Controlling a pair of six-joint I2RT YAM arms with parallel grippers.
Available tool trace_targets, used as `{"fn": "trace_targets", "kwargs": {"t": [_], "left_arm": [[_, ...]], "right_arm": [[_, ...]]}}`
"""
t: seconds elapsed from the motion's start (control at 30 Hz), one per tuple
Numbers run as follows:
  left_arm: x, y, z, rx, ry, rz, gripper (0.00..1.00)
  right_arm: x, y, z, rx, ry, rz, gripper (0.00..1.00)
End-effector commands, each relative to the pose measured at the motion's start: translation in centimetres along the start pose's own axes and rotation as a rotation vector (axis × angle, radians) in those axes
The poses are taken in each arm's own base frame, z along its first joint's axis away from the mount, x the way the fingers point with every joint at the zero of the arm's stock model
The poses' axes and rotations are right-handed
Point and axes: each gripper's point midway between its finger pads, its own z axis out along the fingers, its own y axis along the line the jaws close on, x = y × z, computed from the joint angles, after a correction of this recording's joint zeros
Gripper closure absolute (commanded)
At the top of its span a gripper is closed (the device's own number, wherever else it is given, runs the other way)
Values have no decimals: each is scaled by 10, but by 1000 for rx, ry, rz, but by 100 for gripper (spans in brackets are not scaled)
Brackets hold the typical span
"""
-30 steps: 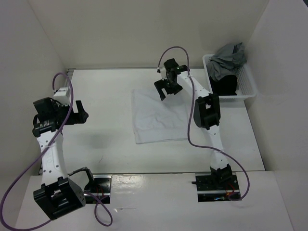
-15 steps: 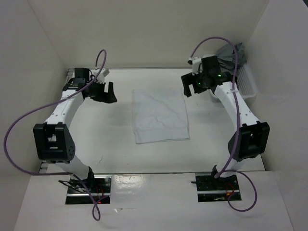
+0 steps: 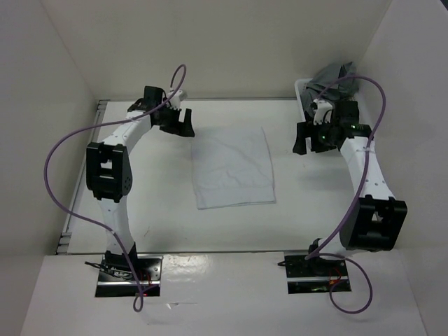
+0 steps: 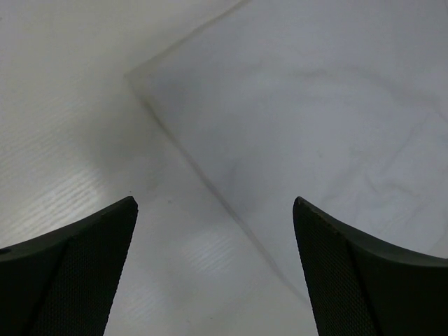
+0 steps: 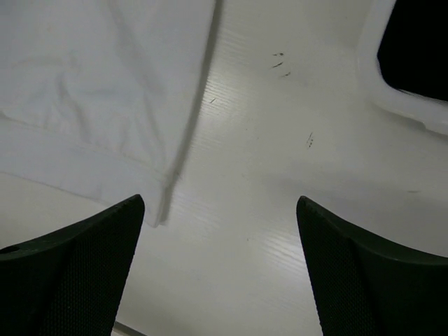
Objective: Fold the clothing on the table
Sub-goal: Flatten the skirt out, then fold the skirt
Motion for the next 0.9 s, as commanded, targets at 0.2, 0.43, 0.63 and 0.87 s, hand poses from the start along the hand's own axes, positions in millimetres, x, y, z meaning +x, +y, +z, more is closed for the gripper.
{"fn": "trace_targets", "kwargs": {"t": [0.2,0.43,0.63,0.87], "left_arm": [[-23,12,54,36,-7,18,1],[-23,24,74,2,13,26,9],[-16,28,80,4,32,44,33],[-20,43,86,-57,33,66,36]], "right_arm": [[13,-7,-28,9,-63,20,7],[23,-11,-32,14,-59,47,7],[22,-12,-39,17,-73,56,8],[24,-13,-40,15,-78,53,8]]}}
